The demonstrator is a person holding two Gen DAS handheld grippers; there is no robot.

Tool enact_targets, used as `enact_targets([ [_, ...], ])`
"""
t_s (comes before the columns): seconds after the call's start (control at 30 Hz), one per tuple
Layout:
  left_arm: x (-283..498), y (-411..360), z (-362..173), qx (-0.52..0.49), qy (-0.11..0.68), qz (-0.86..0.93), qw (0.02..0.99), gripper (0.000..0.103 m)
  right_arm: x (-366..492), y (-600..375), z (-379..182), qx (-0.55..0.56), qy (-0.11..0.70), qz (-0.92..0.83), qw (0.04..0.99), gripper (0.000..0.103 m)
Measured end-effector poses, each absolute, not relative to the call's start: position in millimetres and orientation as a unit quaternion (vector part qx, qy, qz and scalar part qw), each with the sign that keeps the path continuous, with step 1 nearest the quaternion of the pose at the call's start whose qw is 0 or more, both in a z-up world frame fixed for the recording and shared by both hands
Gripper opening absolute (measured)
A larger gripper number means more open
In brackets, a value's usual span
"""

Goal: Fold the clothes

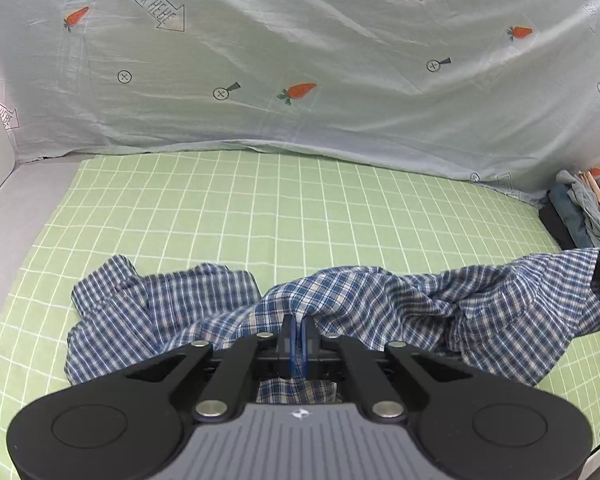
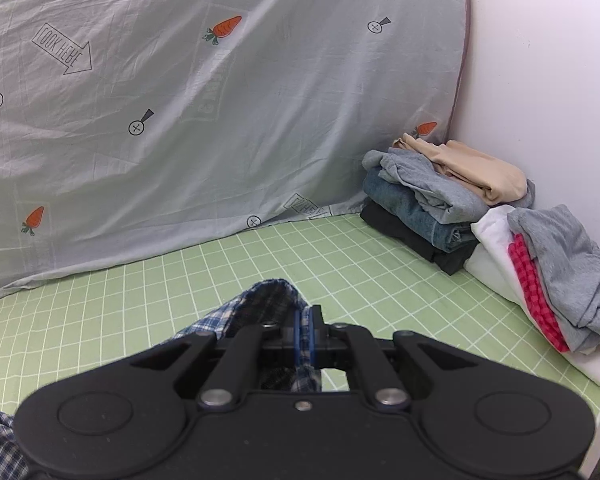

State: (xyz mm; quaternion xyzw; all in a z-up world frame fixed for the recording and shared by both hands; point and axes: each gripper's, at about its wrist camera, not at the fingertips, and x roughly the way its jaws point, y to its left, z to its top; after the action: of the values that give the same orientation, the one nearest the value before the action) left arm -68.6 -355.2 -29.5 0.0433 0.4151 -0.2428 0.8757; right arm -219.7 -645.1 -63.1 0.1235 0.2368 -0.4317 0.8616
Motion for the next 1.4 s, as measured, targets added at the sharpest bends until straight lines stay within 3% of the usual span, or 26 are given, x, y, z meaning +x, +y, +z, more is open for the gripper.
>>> enact_targets([
  [0.17,7.1,-348.1,-22.4,0.033,0.399,-0.216,0.890,0.001,-147.8,-644.9,-39.6,0.103,0.204,-0.407,0.884,0.004],
  [0.37,92.4,-327.7,-29.7,0.024,0.407,-0.201,0.891,0.001,-42.6,-637.0,-42.4,0.082,0.209,-0.385,0.895,0.004],
  [0.5,106.3,-323.0,-49.6,0.024,0.428,-0.222,0.876,0.001,11.6,-635.1,-61.6,0.074,0.244,-0.385,0.887,0.005],
  [0.63,94.4,-318.2,-79.2,0.009,0.474,-0.224,0.851,0.000,2.6,-625.1,-85.5,0.079,0.290,-0.393,0.869,0.011],
  [0.73,74.9,-314.5,-93.2,-0.025,0.508,-0.232,0.829,0.000,-4.3,-617.6,-103.3,0.083,0.324,-0.398,0.854,0.040],
  [0.77,66.0,-316.0,-93.1,-0.033,0.511,-0.241,0.824,0.000,-11.4,-613.2,-101.7,0.086,0.324,-0.391,0.857,0.041],
  [1.03,-11.4,-352.9,-74.1,-0.008,0.498,-0.329,0.803,0.000,-67.1,-581.1,-74.4,0.125,0.303,-0.330,0.885,0.042],
  [1.4,-94.4,-381.2,-146.4,0.019,0.604,-0.322,0.729,0.000,-152.7,-542.6,-80.9,0.133,0.335,-0.271,0.893,0.043],
])
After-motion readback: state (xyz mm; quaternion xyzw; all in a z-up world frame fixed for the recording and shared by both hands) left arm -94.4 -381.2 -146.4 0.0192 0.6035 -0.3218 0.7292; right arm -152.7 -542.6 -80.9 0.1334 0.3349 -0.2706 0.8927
